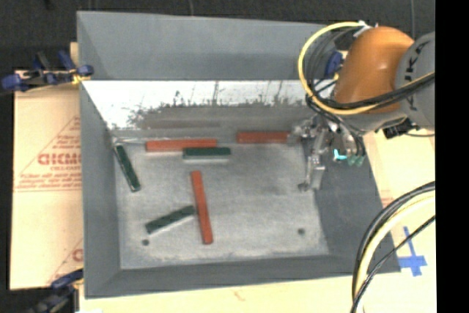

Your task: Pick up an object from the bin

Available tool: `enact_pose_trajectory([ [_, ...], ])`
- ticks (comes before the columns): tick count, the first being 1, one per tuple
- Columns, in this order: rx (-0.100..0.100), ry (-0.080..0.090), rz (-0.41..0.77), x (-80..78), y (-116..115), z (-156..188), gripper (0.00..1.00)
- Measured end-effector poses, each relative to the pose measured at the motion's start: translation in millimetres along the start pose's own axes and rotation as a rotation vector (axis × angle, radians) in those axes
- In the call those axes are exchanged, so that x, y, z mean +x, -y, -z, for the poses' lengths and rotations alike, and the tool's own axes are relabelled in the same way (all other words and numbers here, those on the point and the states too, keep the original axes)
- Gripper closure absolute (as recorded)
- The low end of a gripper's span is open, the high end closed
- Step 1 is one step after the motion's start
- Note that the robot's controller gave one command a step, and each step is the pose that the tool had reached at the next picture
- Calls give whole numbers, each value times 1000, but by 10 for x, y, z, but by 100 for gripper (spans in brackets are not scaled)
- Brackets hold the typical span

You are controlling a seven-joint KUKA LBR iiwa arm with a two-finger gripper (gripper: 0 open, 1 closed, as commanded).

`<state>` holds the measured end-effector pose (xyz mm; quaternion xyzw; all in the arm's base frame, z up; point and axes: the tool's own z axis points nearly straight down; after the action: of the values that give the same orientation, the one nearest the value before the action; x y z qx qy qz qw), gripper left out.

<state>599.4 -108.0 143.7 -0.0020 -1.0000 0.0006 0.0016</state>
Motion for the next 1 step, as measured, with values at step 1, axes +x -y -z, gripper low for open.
enact_pose_trajectory([
  [1, 1, 8, 2, -20, -2, 47, 0],
])
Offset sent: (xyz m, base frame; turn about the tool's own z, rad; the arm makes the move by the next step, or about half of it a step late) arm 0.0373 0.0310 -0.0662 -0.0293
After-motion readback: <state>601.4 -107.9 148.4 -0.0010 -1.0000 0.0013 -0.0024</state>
